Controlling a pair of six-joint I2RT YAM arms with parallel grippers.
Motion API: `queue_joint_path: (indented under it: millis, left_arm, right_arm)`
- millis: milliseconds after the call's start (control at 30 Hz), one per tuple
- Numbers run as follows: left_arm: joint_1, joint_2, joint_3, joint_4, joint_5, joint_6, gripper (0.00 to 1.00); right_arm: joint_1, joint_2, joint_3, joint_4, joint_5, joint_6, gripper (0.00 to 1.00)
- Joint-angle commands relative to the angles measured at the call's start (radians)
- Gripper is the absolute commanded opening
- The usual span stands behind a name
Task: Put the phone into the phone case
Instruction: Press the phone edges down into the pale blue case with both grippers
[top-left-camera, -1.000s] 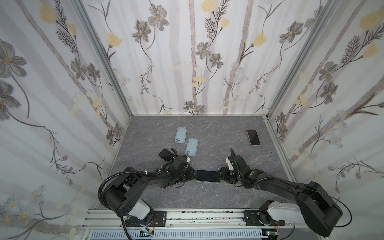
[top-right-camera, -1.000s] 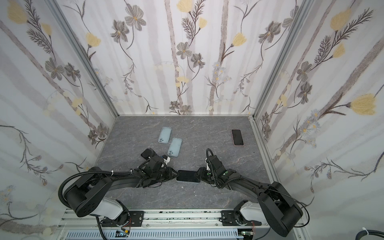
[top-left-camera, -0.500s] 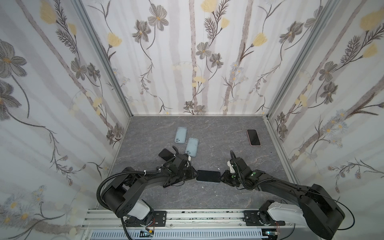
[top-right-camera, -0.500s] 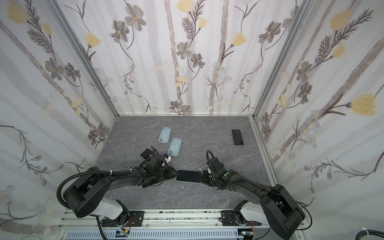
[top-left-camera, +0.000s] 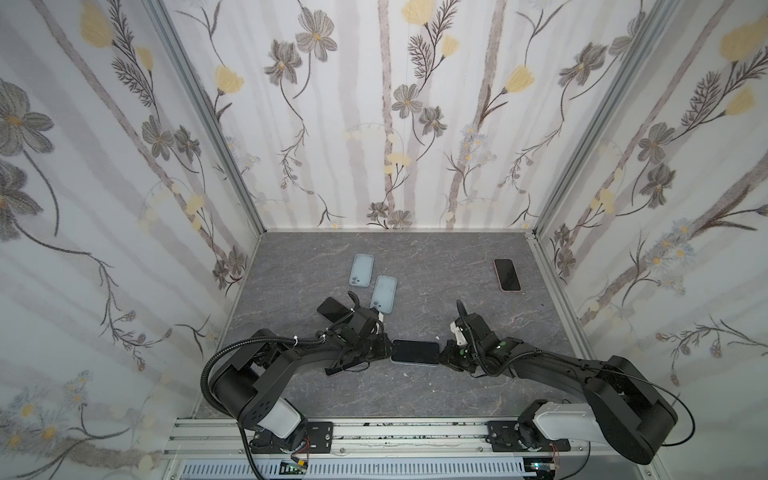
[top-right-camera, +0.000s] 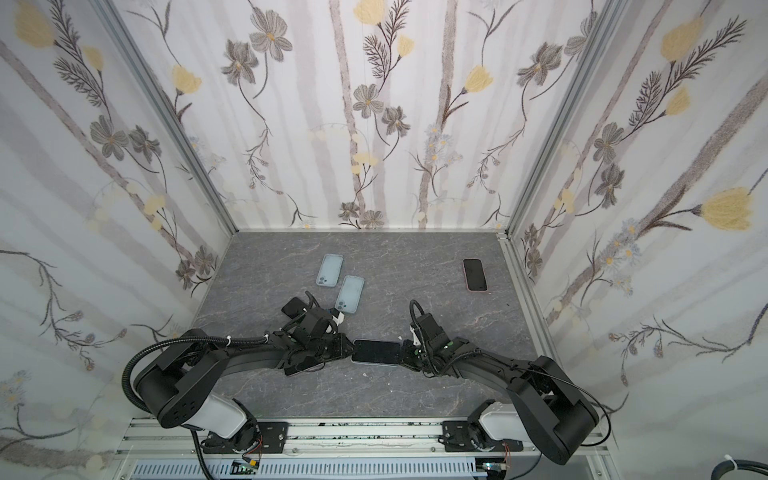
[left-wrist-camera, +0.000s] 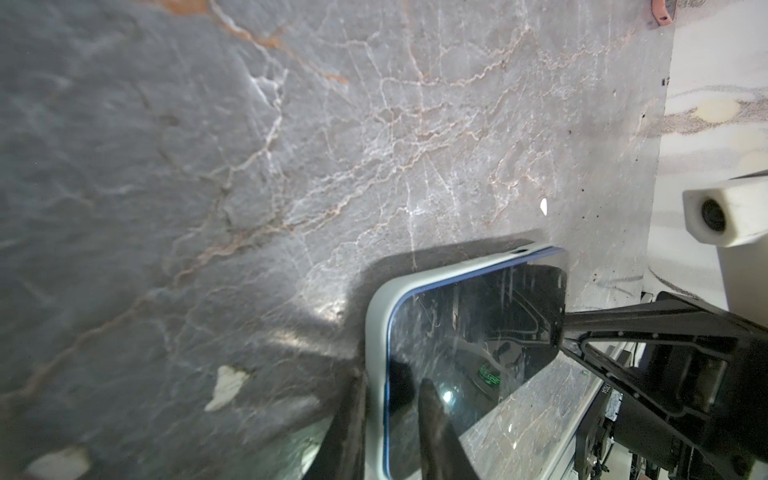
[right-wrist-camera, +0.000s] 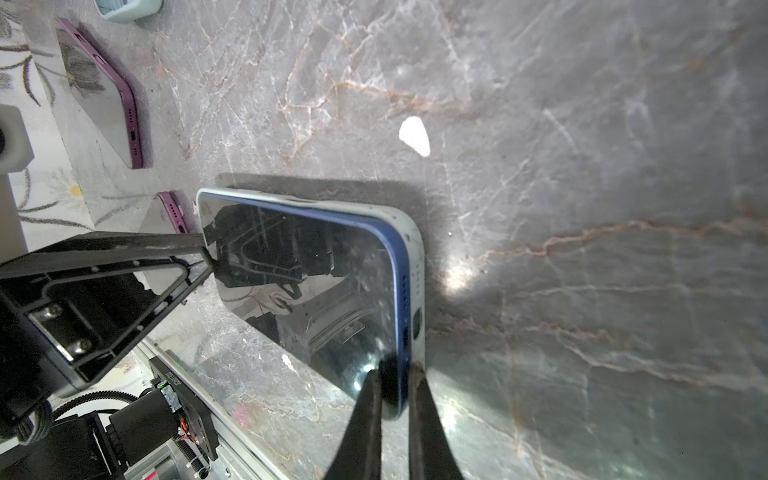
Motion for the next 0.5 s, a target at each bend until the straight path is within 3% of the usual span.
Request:
queue_joint_path:
  millis: [0,233,467]
  left_arm:
    - [-0.01,-0.006,-0.004,-0.015,0.015,0.001,0.21]
    - [-0.01,-0.018,-0.009,-0.066,-0.049,0.027,0.11]
    - [-0.011,-0.017,-0.032,-0.097,-0.101,0.045,0.1]
  right_arm:
    - [0.006,0.019,0.002,-0.001,0.004,-0.018,0.09]
    - [0.015,0.027,0.016,-0.043,0.027,-0.032,0.1]
    - [0.017,0.033,0.047,-0.109,0.05,-0.055,0.16]
